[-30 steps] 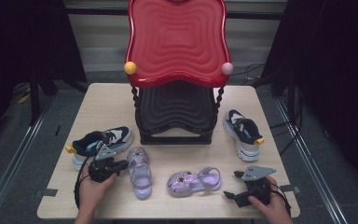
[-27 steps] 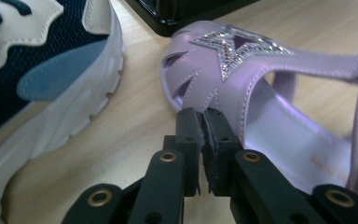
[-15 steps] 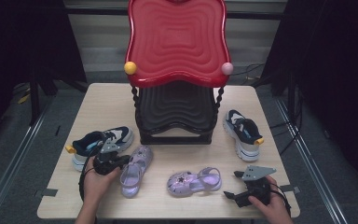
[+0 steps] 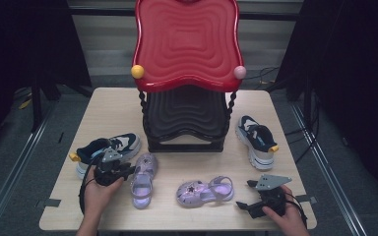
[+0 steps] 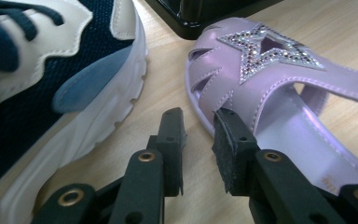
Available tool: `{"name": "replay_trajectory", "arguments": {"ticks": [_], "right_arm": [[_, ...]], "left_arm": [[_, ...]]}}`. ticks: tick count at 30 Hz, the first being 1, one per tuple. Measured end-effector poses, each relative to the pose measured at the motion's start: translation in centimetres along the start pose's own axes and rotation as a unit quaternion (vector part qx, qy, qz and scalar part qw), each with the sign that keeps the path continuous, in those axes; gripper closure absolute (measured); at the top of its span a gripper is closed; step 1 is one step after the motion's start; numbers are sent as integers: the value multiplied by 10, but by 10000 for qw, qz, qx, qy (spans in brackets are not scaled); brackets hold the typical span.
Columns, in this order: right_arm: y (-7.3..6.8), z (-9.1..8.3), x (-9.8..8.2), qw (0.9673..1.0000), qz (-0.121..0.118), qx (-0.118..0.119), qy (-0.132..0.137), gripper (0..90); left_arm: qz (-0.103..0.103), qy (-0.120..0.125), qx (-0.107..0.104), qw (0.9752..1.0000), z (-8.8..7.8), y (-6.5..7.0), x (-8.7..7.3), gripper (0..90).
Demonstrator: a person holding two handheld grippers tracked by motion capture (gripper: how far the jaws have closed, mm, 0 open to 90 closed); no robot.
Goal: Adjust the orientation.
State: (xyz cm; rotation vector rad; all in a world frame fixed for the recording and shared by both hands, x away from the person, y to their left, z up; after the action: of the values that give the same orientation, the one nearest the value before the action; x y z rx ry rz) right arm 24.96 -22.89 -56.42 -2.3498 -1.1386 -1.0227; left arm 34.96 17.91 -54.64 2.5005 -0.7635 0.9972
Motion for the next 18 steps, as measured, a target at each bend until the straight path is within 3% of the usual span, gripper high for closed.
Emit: {"name": "replay_trajectory", "arguments": {"ticks": [6,9,15,18], "right_arm": [[0,0,0,10000,0,0,1,138],[0,0,0,10000,0,0,2,139],[0,0,0,10000,1,-1,1,139],[0,0,0,10000,1,0,2,139]], "left_arm": [[-86,9,55,9999,-11,-4,-7,694],[-142,158,-36,9998,-18,-3,-8,685],[-55,120,-70,9999,-27,-2,-11,707],[124,-15,-187,9997,-30,8,-19,715]]}}
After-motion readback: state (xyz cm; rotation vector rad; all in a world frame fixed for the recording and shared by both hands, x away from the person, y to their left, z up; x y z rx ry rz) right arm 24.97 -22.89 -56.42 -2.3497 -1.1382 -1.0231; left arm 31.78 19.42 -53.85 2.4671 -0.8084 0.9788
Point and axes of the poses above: each handheld gripper's, and its own axes: z roughly forward along the jaws, x roughly out of its top, y roughly to its right, the point moved 8 cm from there along z, roughly forward along the jaws, and after that the axes turned 3 degrees about -z, right-handed, at the moved point
